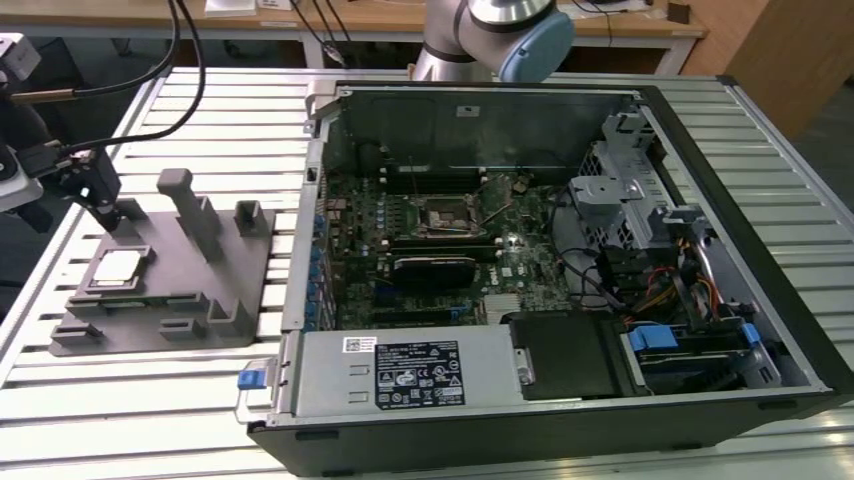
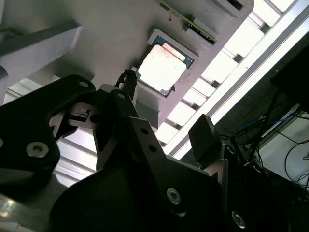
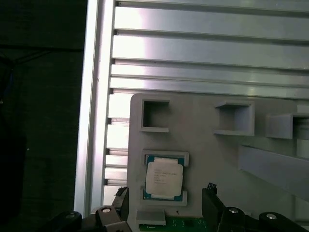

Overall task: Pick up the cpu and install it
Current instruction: 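Pick up the cpu and move it towards the insertion slot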

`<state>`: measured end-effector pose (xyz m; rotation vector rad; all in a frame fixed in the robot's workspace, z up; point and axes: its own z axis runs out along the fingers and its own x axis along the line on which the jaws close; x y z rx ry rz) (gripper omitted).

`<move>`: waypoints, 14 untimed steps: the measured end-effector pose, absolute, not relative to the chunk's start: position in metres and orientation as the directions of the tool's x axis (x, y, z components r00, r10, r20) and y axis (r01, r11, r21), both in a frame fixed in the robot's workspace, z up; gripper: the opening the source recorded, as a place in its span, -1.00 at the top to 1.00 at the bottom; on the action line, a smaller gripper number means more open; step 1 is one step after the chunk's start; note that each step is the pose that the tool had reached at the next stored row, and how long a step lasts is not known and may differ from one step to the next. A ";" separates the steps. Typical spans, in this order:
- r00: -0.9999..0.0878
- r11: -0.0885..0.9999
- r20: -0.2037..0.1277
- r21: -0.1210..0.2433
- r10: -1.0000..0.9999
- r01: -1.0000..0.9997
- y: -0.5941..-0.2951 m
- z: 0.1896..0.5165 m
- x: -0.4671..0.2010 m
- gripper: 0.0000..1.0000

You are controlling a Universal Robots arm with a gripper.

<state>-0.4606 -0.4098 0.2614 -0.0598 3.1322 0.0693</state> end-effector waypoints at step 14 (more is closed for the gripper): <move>-0.995 0.994 -0.009 0.044 -0.102 -0.103 -0.412 0.256 -0.461 -0.40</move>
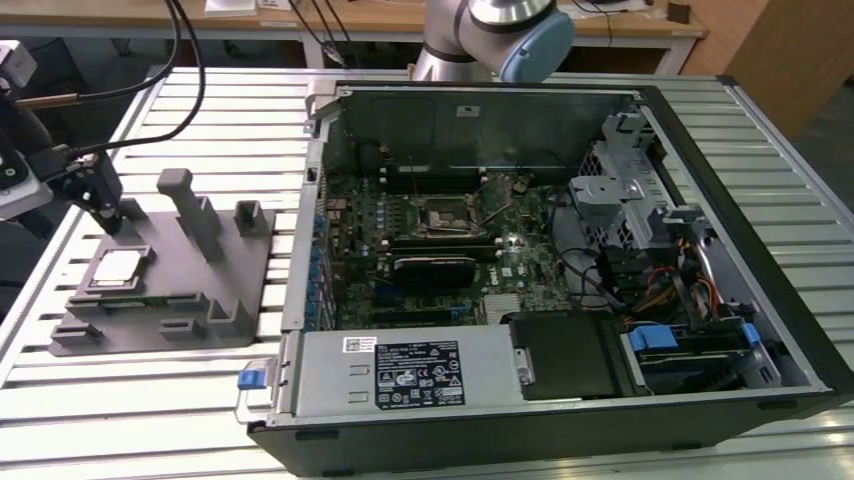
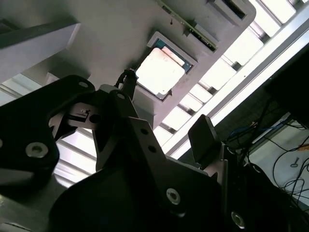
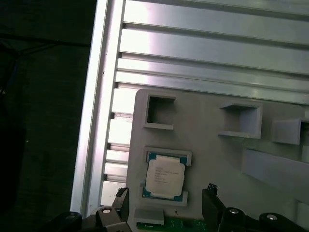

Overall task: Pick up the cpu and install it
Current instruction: 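Pick up the cpu and move it towards the insertion slot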

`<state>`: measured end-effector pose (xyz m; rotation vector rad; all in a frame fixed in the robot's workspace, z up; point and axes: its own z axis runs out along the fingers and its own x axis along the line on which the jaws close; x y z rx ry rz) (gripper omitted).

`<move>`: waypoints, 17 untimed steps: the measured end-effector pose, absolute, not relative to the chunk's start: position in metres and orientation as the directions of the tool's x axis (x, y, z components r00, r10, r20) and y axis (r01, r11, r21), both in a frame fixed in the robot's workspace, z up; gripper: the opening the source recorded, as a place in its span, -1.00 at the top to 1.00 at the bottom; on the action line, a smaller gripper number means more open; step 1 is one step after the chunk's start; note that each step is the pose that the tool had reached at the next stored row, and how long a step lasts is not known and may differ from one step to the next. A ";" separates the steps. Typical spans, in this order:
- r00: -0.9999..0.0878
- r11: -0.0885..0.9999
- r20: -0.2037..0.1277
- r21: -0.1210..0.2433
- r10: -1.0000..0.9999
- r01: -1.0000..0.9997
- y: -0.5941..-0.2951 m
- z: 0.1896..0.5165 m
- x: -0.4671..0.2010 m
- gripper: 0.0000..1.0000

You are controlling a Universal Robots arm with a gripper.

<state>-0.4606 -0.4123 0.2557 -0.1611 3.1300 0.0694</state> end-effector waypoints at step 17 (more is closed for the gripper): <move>-0.995 0.995 -0.008 0.042 -0.096 -0.096 -0.413 0.233 -0.460 -0.40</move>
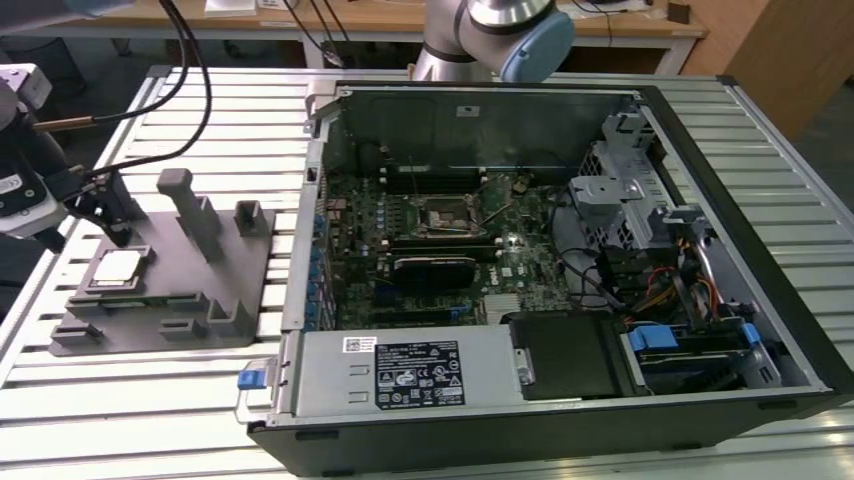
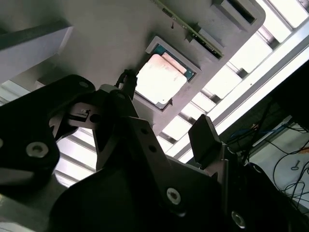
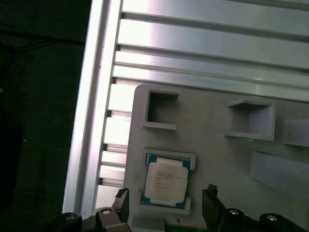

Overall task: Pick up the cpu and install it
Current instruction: 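Pick up the cpu and move it towards the insertion slot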

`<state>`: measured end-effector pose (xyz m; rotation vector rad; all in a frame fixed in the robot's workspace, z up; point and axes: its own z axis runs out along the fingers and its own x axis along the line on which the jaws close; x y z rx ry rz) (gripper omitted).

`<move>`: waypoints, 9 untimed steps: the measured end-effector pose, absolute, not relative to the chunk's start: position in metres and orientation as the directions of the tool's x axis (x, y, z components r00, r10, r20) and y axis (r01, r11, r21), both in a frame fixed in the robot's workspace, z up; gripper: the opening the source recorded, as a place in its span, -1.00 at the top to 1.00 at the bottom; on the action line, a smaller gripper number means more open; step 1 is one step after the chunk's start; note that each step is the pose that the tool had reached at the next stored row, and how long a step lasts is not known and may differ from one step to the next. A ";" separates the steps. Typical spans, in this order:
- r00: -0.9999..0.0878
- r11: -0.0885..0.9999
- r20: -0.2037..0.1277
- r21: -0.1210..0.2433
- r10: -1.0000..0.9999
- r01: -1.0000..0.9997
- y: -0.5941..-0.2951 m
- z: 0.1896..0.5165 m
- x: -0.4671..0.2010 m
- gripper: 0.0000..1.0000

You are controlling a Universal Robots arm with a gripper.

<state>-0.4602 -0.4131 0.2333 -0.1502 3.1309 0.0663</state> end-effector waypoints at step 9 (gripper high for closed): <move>-0.998 0.997 -0.008 0.040 -0.070 -0.070 -0.413 0.227 -0.460 -0.40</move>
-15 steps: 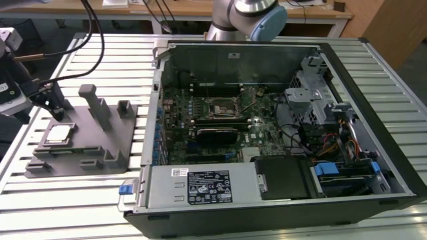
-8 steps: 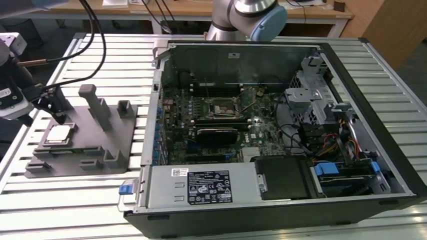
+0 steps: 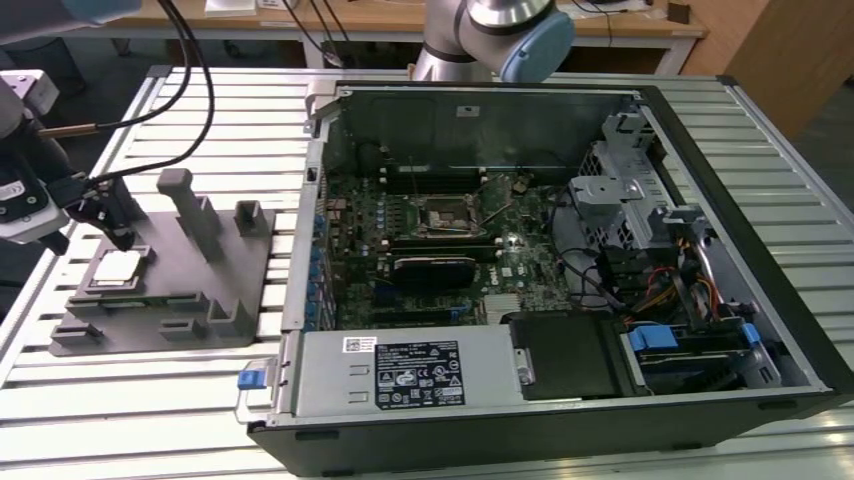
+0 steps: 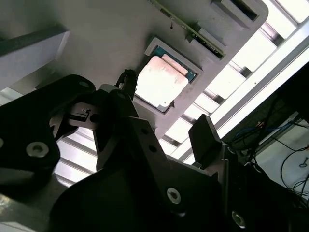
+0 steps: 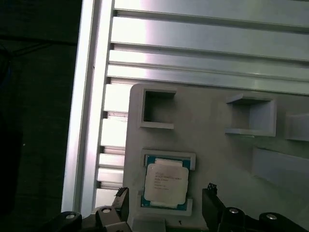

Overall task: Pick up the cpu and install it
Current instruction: 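Pick up the cpu and move it towards the insertion slot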

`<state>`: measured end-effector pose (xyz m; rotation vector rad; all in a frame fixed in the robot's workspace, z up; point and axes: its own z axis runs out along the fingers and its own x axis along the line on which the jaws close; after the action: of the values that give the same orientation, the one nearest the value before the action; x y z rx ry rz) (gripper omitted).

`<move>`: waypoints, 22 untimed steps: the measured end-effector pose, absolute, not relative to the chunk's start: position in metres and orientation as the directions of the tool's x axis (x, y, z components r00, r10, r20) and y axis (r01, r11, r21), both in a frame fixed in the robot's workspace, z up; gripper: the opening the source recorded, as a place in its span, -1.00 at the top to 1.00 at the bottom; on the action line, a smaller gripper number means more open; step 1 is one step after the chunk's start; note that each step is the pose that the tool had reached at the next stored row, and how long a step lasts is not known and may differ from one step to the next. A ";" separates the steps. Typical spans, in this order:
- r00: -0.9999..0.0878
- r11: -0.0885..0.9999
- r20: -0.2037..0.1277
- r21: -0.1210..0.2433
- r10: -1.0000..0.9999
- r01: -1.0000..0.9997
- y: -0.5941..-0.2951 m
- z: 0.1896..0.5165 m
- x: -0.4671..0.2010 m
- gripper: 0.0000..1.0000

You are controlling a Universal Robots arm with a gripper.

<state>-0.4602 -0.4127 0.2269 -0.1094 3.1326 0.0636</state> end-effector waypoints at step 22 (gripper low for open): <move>-1.000 1.000 0.001 0.014 0.027 0.027 -0.409 0.199 -0.460 -0.40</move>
<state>-0.4602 -0.4094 0.1989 0.0423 3.1416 0.0216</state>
